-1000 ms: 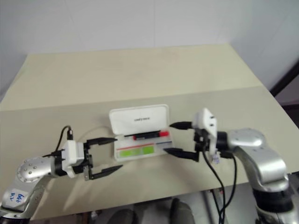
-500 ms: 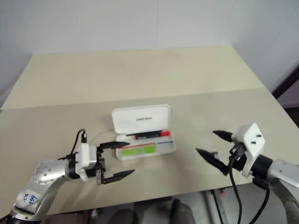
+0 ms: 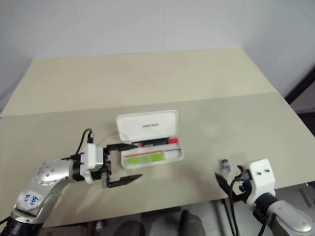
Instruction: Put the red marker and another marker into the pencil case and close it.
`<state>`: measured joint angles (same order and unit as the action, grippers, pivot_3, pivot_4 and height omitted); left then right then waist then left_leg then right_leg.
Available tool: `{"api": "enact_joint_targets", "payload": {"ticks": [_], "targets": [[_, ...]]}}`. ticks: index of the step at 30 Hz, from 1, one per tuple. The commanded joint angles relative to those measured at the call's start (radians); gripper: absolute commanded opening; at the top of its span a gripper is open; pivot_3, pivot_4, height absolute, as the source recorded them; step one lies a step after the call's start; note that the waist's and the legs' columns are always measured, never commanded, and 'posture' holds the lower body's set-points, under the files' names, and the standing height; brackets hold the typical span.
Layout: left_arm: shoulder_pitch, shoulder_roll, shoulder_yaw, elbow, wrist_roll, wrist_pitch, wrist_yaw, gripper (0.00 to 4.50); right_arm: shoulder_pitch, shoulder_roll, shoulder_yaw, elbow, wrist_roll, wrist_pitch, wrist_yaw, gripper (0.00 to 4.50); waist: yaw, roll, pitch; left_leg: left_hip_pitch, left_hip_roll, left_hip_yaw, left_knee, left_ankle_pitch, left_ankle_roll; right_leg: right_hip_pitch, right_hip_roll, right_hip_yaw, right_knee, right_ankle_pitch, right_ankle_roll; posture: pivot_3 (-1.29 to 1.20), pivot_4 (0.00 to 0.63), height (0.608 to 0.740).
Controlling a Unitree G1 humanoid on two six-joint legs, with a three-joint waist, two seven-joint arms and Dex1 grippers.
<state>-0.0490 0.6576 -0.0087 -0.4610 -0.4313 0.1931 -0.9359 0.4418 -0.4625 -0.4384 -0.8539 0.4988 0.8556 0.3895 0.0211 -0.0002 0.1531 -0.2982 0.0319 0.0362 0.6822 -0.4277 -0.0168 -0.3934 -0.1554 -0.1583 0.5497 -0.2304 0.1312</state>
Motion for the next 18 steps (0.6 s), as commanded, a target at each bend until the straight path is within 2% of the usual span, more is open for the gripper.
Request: {"api": "enact_joint_targets", "payload": {"ticks": [1, 7, 13, 18], "targets": [[-0.021, 0.020, 0.029, -0.016, -0.027, 0.009, -0.016, 4.50, -0.002, 0.049, 0.042, 0.022, -0.033, -0.046, -0.051, 4.48, 0.002, 0.000, 0.000, 0.000, 0.000, 0.000, 0.000, 0.000, 0.000, 0.000, 0.000, 0.000, 0.000, 0.000, 0.000, 0.00, 0.150, 0.740], [-0.070, 0.036, 0.040, 0.005, -0.031, 0.020, -0.031, 4.50, -0.033, 0.121, 0.130, 0.134, -0.103, -0.133, -0.096, 4.48, 0.002, 0.001, 0.000, 0.000, 0.000, 0.000, 0.000, 0.000, 0.000, 0.000, 0.000, 0.000, 0.000, -0.001, -0.002, 0.00, 0.150, 0.740], [-0.075, 0.045, 0.056, -0.017, -0.037, 0.040, -0.027, 4.50, -0.057, 0.148, 0.146, 0.244, -0.154, -0.195, -0.127, 4.48, -0.002, 0.001, -0.002, 0.000, 0.000, 0.000, -0.001, 0.000, 0.000, -0.001, 0.001, 0.000, 0.000, -0.001, -0.002, 0.00, 0.150, 0.740], [-0.058, 0.043, 0.065, -0.042, -0.038, 0.054, -0.016, 4.50, -0.084, 0.155, 0.137, 0.270, -0.144, -0.217, -0.131, 2.85, -0.002, 0.000, -0.002, 0.000, 0.000, 0.000, 0.000, 0.000, 0.000, -0.001, 0.001, 0.001, 0.001, -0.001, -0.003, 0.00, 0.150, 0.740]]}}
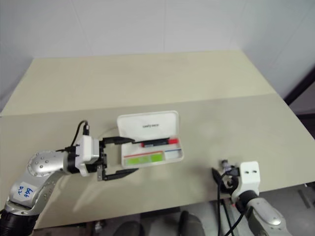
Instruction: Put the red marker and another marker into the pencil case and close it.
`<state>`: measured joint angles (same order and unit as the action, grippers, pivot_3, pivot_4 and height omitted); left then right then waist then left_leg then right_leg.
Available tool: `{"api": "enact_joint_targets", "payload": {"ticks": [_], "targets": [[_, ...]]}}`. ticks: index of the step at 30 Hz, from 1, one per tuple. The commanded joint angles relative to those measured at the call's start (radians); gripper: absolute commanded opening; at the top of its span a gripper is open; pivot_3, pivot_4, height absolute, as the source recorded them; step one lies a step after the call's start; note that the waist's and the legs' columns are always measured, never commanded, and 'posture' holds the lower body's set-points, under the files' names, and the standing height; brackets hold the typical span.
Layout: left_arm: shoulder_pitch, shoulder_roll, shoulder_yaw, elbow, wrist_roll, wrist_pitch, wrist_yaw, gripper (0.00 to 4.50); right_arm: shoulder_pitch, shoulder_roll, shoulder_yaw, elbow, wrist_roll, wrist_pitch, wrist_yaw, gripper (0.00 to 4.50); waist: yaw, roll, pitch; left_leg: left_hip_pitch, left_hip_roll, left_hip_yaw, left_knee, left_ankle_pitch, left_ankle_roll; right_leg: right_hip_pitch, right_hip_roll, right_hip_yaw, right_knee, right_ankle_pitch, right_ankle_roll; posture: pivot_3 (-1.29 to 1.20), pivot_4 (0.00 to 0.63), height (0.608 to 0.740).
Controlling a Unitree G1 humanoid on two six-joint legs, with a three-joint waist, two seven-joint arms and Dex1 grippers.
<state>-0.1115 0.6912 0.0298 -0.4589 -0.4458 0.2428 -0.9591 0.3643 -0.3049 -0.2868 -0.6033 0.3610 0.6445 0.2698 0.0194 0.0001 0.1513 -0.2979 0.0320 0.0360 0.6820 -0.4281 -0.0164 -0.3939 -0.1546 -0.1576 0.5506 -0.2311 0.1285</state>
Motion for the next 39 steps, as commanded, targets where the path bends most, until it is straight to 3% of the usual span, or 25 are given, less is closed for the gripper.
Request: {"api": "enact_joint_targets", "payload": {"ticks": [1, 7, 15, 20, 24, 31, 39], "targets": [[0.011, 0.007, 0.026, -0.049, -0.022, 0.005, 0.011, 4.50, -0.015, -0.005, -0.010, 0.015, -0.004, -0.004, -0.011, 2.49, 0.000, 0.000, 0.000, 0.000, 0.000, 0.000, 0.000, 0.000, 0.000, 0.000, 0.000, 0.000, 0.000, 0.000, 0.000, 0.00, 0.150, 0.740], [0.020, -0.003, 0.020, -0.060, -0.019, 0.006, 0.024, 4.50, -0.043, -0.033, 0.016, 0.005, -0.028, -0.002, -0.008, 0.41, 0.001, 0.001, 0.000, 0.000, 0.001, -0.001, 0.000, 0.000, 0.000, 0.000, 0.001, 0.000, 0.000, 0.000, -0.001, 0.00, 0.150, 0.740], [0.036, -0.007, 0.029, -0.047, -0.014, -0.017, 0.024, 4.50, -0.119, -0.140, 0.066, 0.009, -0.023, -0.031, 0.100, 0.41, 0.001, 0.002, 0.001, 0.000, 0.001, -0.001, 0.000, 0.000, 0.000, -0.001, 0.002, 0.001, 0.000, 0.000, -0.002, 0.00, 0.150, 0.740], [0.044, -0.020, 0.030, -0.033, -0.002, -0.043, 0.028, 4.50, -0.267, -0.331, 0.118, 0.090, -0.007, -0.168, 0.376, 0.41, 0.000, 0.002, 0.001, 0.000, 0.001, 0.000, 0.000, 0.000, 0.001, -0.001, 0.002, 0.001, -0.001, 0.000, -0.003, 0.00, 0.150, 0.740], [0.079, 0.003, 0.055, -0.017, 0.009, -0.080, 0.005, 4.50, -0.466, -0.454, 0.152, 0.283, 0.042, -0.312, 0.666, 0.41, 0.001, 0.002, 0.001, 0.000, 0.001, 0.000, 0.000, 0.000, 0.001, -0.001, 0.003, 0.001, -0.002, 0.000, -0.003, 0.00, 0.150, 0.740], [0.134, 0.036, 0.111, 0.019, 0.037, -0.134, -0.007, 4.50, -0.775, -0.452, 0.367, 0.559, -0.007, -0.519, 1.041, 0.41, -0.005, 0.002, 0.001, 0.000, 0.002, 0.000, 0.000, 0.000, 0.001, -0.001, 0.003, -0.001, -0.003, 0.000, -0.002, 0.00, 0.150, 0.740], [0.193, 0.046, 0.151, 0.011, 0.040, -0.153, 0.001, 4.50, -0.937, -0.342, 0.517, 0.808, -0.089, -0.688, 1.201, 0.41, -0.009, 0.002, 0.001, 0.001, 0.002, 0.000, 0.001, 0.000, 0.001, -0.002, 0.003, -0.003, -0.003, 0.000, -0.002, 0.00, 0.150, 0.740]]}}
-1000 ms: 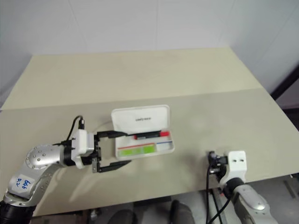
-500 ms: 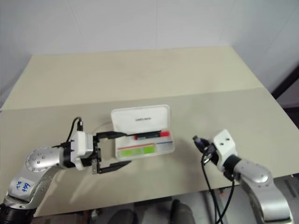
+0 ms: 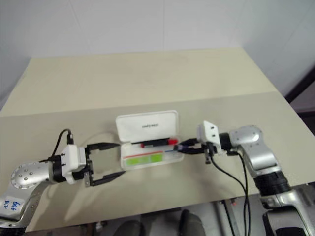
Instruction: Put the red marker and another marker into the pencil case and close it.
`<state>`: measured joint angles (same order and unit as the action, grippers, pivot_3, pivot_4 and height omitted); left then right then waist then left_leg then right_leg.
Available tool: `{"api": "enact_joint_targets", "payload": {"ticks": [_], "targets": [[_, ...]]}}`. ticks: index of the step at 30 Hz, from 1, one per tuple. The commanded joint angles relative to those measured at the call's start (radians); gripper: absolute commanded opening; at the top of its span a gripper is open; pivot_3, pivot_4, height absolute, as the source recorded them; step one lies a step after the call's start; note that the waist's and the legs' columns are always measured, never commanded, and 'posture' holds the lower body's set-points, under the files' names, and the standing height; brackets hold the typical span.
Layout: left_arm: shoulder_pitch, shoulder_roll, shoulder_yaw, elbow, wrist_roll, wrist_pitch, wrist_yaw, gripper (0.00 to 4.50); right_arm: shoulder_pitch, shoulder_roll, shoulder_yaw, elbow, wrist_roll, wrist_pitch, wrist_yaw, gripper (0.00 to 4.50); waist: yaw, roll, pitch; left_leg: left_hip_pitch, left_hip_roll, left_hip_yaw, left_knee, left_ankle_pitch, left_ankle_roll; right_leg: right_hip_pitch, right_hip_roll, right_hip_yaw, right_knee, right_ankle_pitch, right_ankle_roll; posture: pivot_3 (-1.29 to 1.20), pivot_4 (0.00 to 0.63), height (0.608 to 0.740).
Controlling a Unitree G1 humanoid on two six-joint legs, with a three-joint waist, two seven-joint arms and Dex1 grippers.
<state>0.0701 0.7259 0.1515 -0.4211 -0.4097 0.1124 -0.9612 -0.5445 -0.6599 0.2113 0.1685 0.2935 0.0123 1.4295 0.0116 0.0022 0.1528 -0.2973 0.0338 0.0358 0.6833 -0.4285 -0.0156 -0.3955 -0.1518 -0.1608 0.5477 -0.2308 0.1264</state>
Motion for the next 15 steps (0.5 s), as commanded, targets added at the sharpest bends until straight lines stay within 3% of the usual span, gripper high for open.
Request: {"api": "enact_joint_targets", "payload": {"ticks": [1, 6, 15], "targets": [[0.017, 0.011, 0.030, -0.033, 0.004, -0.023, 0.005, 4.50, -0.037, 0.025, 0.032, 0.056, -0.034, -0.073, 0.047, 0.41, -0.001, 0.000, 0.000, 0.000, 0.000, 0.000, 0.000, 0.000, 0.000, 0.000, 0.000, 0.000, 0.000, 0.000, 0.000, 0.00, 0.150, 0.740], [0.031, 0.006, 0.029, -0.055, 0.007, -0.016, 0.023, 4.50, -0.084, 0.065, 0.085, 0.175, -0.134, -0.220, 0.046, 0.41, -0.014, 0.000, 0.000, 0.000, 0.000, 0.000, 0.000, 0.000, 0.000, 0.000, 0.000, 0.000, 0.000, 0.000, 0.000, 0.00, 0.150, 0.740], [0.035, -0.004, 0.018, -0.062, 0.014, -0.015, 0.050, 4.50, -0.197, 0.123, 0.081, 0.354, -0.182, -0.303, 0.020, 0.41, -0.037, 0.000, 0.000, 0.000, 0.002, 0.001, 0.000, 0.002, -0.004, 0.002, 0.000, 0.001, 0.002, 0.002, 0.001, 0.00, 0.150, 0.740]]}}
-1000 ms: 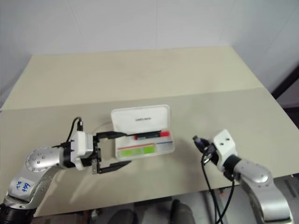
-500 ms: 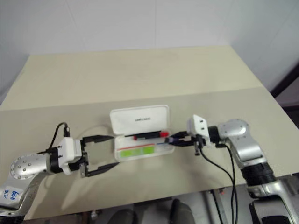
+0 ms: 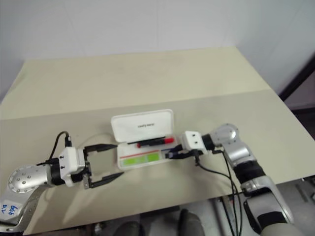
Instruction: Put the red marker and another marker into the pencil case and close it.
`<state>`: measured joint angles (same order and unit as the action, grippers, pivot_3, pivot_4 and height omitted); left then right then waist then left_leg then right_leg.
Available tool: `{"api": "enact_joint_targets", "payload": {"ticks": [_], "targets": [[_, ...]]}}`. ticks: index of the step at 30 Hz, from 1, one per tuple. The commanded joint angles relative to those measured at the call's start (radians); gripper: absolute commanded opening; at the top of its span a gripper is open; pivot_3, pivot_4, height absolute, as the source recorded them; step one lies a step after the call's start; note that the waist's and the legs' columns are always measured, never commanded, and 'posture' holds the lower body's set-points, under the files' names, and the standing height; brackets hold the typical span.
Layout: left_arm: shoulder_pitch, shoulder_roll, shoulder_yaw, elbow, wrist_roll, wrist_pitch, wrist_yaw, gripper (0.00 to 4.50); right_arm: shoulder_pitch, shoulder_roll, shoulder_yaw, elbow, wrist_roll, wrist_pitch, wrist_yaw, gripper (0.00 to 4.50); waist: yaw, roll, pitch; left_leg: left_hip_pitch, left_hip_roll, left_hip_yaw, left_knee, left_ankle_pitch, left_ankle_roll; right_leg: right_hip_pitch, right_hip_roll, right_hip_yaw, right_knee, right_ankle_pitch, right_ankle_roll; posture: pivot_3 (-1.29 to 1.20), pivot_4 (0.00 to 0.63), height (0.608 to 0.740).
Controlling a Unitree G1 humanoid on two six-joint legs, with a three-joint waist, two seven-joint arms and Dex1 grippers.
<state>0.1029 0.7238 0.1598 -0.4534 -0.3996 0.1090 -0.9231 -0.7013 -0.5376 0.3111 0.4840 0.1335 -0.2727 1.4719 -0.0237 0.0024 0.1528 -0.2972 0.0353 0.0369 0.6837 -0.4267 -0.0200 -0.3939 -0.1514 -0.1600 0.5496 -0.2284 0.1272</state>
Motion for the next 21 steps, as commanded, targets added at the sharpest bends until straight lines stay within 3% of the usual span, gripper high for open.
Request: {"api": "enact_joint_targets", "payload": {"ticks": [1, 6, 14, 21], "targets": [[0.000, -0.003, 0.007, -0.029, 0.005, -0.011, 0.014, 4.50, -0.048, 0.003, -0.018, 0.050, -0.023, -0.023, -0.019, 0.41, -0.003, 0.000, 0.000, 0.000, 0.000, 0.000, 0.000, 0.001, -0.001, 0.000, 0.000, 0.000, 0.000, 0.001, 0.000, 0.00, 0.150, 0.740], [-0.013, -0.006, 0.001, -0.023, 0.009, -0.013, 0.019, 4.50, -0.078, 0.018, -0.031, 0.075, -0.015, -0.018, -0.024, 0.41, -0.005, 0.000, 0.000, 0.000, 0.001, 0.000, 0.000, 0.001, -0.002, 0.000, 0.001, 0.000, 0.000, 0.001, -0.001, 0.00, 0.150, 0.740], [-0.033, -0.004, -0.001, -0.008, 0.024, -0.024, 0.017, 4.50, -0.071, 0.006, -0.052, -0.047, 0.091, 0.122, 0.069, 0.41, -0.002, 0.001, 0.001, 0.000, 0.002, 0.000, 0.000, 0.001, -0.002, -0.003, 0.001, -0.001, 0.000, 0.001, -0.001, 0.00, 0.150, 0.740], [-0.041, -0.013, -0.005, -0.001, 0.034, -0.032, 0.021, 4.50, -0.094, 0.016, -0.045, -0.023, 0.071, 0.093, 0.080, 0.41, -0.003, 0.002, 0.001, 0.000, 0.002, -0.001, -0.001, 0.001, -0.002, -0.003, 0.001, -0.002, -0.001, 0.001, -0.001, 0.00, 0.150, 0.740]]}}
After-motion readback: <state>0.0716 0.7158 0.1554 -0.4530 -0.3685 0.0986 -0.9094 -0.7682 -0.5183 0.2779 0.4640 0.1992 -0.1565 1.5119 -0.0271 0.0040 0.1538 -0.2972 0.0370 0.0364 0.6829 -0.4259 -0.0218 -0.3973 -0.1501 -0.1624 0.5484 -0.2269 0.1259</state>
